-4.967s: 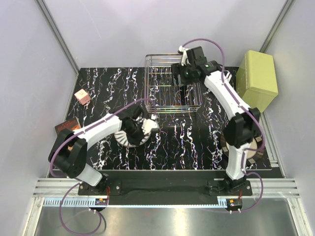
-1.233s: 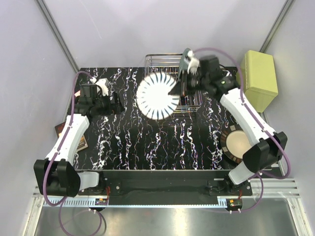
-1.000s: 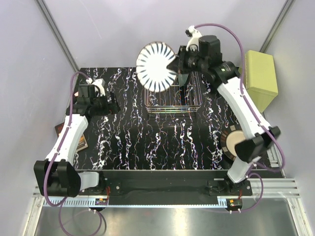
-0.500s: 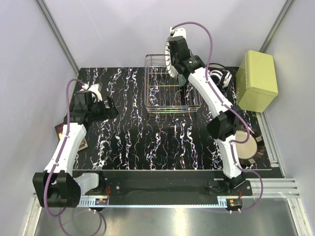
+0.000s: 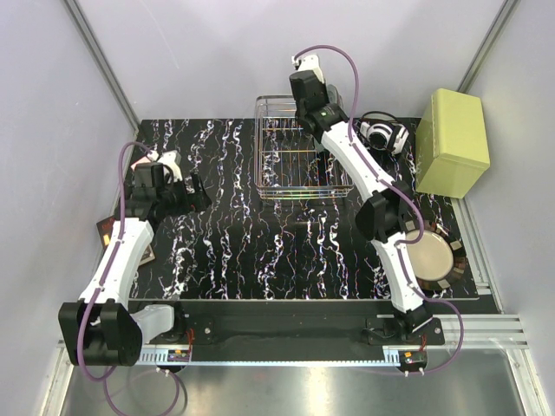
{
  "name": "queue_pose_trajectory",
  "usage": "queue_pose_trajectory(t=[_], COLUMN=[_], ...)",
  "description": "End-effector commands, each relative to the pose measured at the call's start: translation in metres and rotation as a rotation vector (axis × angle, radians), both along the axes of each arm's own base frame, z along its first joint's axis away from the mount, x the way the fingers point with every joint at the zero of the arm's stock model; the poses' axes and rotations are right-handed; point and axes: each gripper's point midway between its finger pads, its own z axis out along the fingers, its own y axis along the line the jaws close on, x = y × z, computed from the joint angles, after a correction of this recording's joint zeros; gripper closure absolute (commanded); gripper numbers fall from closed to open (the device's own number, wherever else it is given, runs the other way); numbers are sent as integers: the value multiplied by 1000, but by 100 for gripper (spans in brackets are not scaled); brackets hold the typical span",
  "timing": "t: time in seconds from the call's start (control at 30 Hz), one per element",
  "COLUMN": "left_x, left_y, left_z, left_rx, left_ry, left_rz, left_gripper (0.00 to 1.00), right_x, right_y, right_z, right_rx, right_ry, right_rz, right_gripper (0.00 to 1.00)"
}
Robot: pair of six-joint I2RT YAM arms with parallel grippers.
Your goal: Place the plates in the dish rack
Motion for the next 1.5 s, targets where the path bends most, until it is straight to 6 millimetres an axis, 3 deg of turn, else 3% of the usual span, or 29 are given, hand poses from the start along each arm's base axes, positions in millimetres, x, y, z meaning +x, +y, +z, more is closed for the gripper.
queue_pose_trajectory(t=[0.0,0.83,0.87,0.9,1.0,1.13,1.27,1.33,1.37,1.4,1.43,1.47], left_x=[7,2,2,2,1,-1,-3,-3,-5,-5,-6,-8], left_y=[-3,7,7,11,20,37,38,26,21,11,3,-5], left_z=[12,1,-1,-2,-7,-19,-28,-29,-30,-27,-28,-29], left_rx=[-21,-7,-5,7,28,-7,-87,-143,-178,-230,-261,-295], left_ry=[-60,-44,-41,-37,-20,34,80,85,95,90,101,119], left_rz=[-9,11,13,32,80,192,230,178,178,149,136,140], left_gripper=[1,1,1,1,1,1,1,1,1,6,8,9], right_x=[6,32,33,33,32,26,15,4,-2,-12,-18,-25], right_y=[-3,9,9,9,7,3,-6,-14,-18,-23,-27,-30], right_z=[69,-22,-22,-27,-24,-16,-9,15,9,30,36,26], right_rx=[99,95,95,87,77,68,32,34,13,27,28,3], right_ry=[-225,-120,-122,-113,-110,-109,-88,-107,-81,-100,-99,-58], right_rz=[-61,-100,-102,-101,-98,-102,-113,-116,-117,-116,-113,-106], right_gripper=[100,100,95,81,54,43,37,35,32,30,28,26])
